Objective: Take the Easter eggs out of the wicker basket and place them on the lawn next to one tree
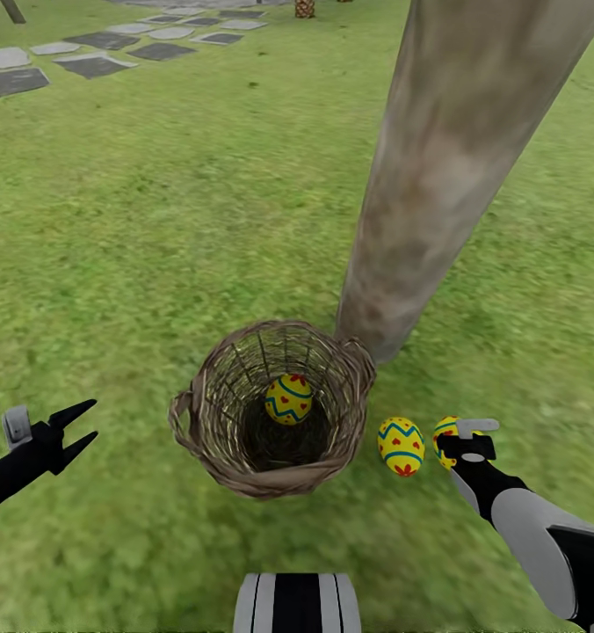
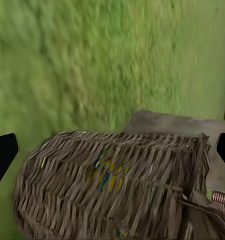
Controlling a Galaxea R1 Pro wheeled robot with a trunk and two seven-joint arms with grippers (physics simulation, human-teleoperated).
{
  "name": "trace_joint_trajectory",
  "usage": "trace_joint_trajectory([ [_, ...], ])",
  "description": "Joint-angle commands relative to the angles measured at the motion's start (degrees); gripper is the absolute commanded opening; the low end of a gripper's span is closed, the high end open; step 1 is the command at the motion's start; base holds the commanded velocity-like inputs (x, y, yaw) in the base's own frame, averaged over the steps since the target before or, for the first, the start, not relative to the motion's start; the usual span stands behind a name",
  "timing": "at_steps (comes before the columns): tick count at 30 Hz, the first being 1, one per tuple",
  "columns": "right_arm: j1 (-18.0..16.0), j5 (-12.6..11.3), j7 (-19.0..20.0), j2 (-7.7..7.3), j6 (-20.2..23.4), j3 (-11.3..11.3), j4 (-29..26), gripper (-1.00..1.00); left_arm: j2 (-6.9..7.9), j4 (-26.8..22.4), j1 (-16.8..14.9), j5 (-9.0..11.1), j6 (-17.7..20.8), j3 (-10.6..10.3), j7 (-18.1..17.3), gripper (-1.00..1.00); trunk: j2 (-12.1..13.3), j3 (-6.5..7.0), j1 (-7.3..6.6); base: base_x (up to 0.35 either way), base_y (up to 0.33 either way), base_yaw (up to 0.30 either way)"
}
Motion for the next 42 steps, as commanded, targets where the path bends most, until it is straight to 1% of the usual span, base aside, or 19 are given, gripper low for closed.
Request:
trace_joint_trajectory([
  [1, -0.04, 0.54, -0.08, 0.01, -0.24, -0.47, 0.09, -1.00, -0.01, 0.02, -0.05, -0.40, 0.27, 0.10, -0.46, 1.00, -0.03, -0.26, 0.01, 0.000, 0.000, 0.000],
  [18, -0.04, 0.98, 0.02, 0.11, 0.03, -0.47, -0.06, -1.00, 0.08, -0.06, -0.05, -0.36, 0.27, 0.14, -0.46, 1.00, -0.26, -4.03, 0.45, 0.000, 0.000, 0.000],
  [21, -0.04, 0.97, 0.02, 0.07, 0.03, -0.47, -0.09, -1.00, 0.08, -0.06, -0.05, -0.39, 0.27, 0.26, -0.47, 1.00, -0.26, -4.03, 0.45, 0.000, 0.000, 0.000],
  [22, -0.04, 0.96, 0.08, 0.07, 0.03, -0.47, -0.09, 1.00, 0.08, -0.06, -0.05, -0.39, 0.27, 0.45, -0.47, 1.00, -0.26, -4.03, 0.45, 0.000, 0.000, 0.000],
  [24, -0.04, 0.95, 0.34, 0.07, 0.03, -0.46, -0.09, 1.00, 0.01, -0.06, -0.05, -0.40, 0.27, 0.71, -0.47, 1.00, -0.26, -4.03, 0.45, 0.000, 0.000, 0.000],
  [30, -0.04, 0.95, 0.46, 0.07, -0.05, -0.47, -0.11, 1.00, 0.08, -0.06, -0.05, -0.40, 0.27, 0.84, -0.47, 1.00, -0.18, -2.70, 0.30, 0.000, 0.000, 0.000],
  [33, -0.04, 0.82, 0.54, 0.07, 0.02, -0.47, -2.05, 1.00, 0.08, -0.06, -0.05, -0.40, 0.27, 0.84, -0.46, 1.00, -0.14, -2.03, 0.22, 0.000, 0.000, 0.000],
  [37, -0.04, 0.64, 0.44, -0.08, 0.03, -0.48, -2.69, 1.00, 0.08, -0.06, -0.05, -0.40, 0.27, 0.81, -0.46, 1.00, -0.08, -1.15, 0.12, 0.000, 0.000, 0.000],
  [40, -0.04, 0.65, 0.30, -0.03, 0.11, -0.54, -5.03, 1.00, 0.08, -0.06, -0.05, -0.40, 0.27, 0.84, -0.45, 1.00, -0.04, -0.48, 0.04, 0.000, 0.000, 0.000],
  [41, -0.04, 0.74, 0.29, -0.04, 0.85, -0.40, -5.33, 1.00, 0.08, -0.06, -0.05, -0.40, 0.27, 0.81, -0.42, 1.00, -0.03, -0.26, 0.01, 0.000, 0.000, 0.000],
  [42, -0.04, 1.01, 0.24, -0.03, 3.25, -0.25, -5.50, 1.00, 0.08, -0.06, -0.05, -0.48, 0.27, 0.78, -0.39, 1.00, -0.01, -0.04, -0.01, 0.000, 0.000, 0.000],
])
